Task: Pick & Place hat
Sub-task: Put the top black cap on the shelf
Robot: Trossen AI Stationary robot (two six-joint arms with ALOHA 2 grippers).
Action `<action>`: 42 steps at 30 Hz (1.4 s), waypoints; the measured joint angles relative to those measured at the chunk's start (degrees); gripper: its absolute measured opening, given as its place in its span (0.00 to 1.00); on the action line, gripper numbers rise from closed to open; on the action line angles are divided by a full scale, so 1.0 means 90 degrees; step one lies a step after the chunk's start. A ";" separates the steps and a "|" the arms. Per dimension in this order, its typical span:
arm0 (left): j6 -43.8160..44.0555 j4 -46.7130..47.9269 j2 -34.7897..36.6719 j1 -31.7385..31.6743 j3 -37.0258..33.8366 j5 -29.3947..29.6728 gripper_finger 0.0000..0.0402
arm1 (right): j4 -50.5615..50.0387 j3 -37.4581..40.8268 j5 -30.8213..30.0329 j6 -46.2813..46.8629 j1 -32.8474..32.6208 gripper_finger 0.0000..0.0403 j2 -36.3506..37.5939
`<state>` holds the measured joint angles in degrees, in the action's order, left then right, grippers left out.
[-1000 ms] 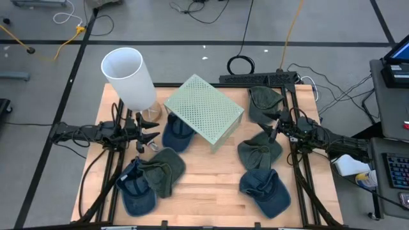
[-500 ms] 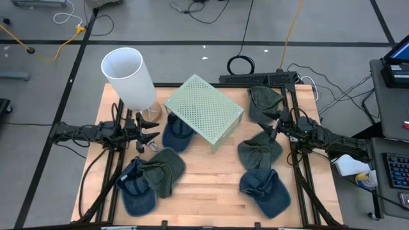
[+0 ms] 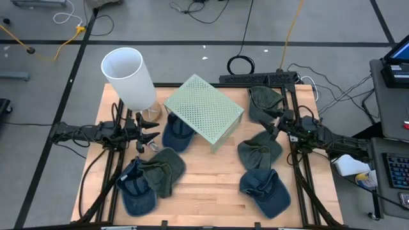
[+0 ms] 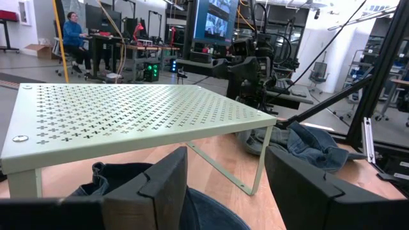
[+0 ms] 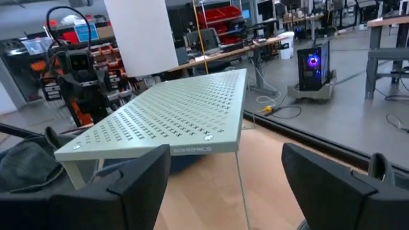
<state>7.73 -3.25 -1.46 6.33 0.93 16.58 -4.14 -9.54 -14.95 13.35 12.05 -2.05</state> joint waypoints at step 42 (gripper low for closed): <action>0.0002 0.0000 -0.0002 0.0002 -0.0001 0.0002 0.53 | -0.7788 -0.9538 0.0070 0.4911 0.1763 0.73 -0.8577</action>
<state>7.75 -3.25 -1.47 6.35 0.92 16.59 -74.24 -95.38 -14.32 57.56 27.92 -79.24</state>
